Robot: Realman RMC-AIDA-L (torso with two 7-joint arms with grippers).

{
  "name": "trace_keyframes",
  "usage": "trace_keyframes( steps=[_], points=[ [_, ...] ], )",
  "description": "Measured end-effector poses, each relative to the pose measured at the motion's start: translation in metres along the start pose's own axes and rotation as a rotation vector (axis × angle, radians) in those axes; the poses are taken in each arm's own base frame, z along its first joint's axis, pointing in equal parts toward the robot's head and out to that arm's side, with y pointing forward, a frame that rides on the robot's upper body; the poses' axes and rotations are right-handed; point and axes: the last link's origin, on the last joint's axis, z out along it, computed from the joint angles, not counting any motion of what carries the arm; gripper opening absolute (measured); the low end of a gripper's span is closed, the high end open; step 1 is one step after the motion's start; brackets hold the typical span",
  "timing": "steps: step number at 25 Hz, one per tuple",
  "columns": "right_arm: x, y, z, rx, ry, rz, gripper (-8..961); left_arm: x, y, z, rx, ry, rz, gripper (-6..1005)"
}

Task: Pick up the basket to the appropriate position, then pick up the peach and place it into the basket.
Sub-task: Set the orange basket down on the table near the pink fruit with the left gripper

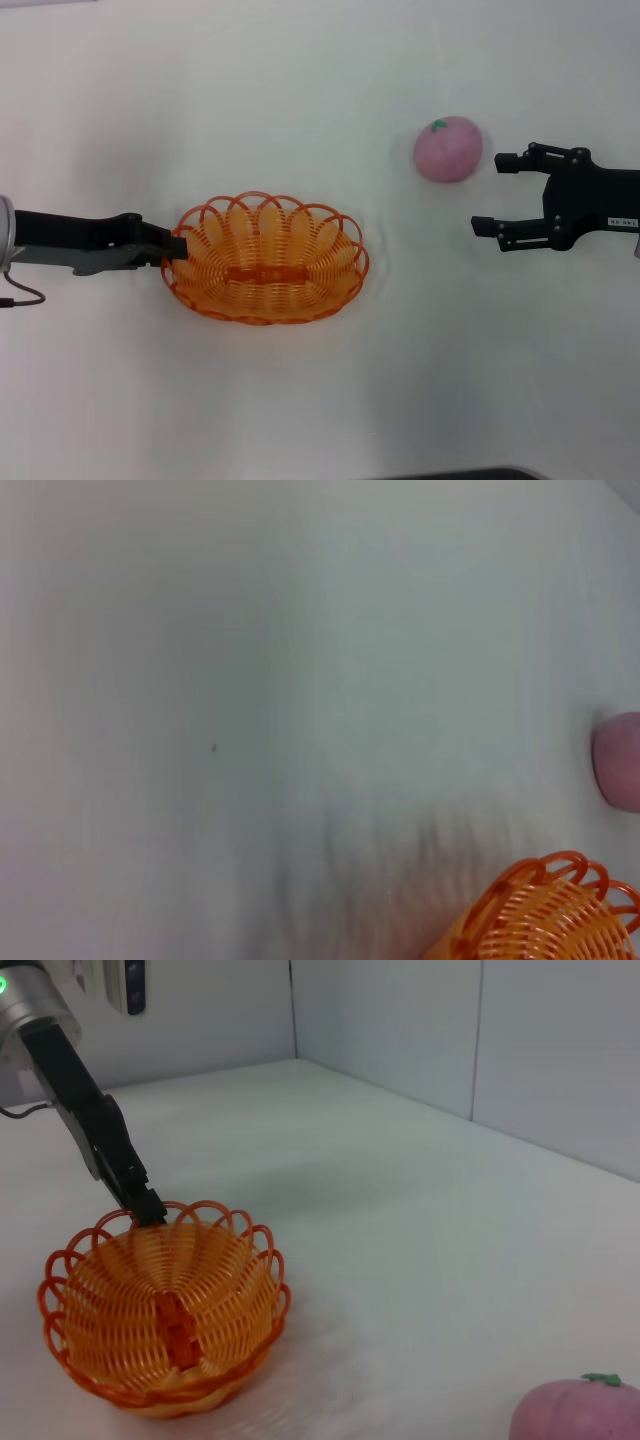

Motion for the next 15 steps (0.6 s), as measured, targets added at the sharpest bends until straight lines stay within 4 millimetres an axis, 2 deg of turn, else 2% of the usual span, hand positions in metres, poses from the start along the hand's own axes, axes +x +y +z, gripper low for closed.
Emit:
trace_keyframes(
  steps=[15],
  points=[
    [-0.0002,0.0,0.0005,-0.001,0.0,0.0,904,0.0005,0.0034,0.002,0.002,-0.019,0.026,271]
  ],
)
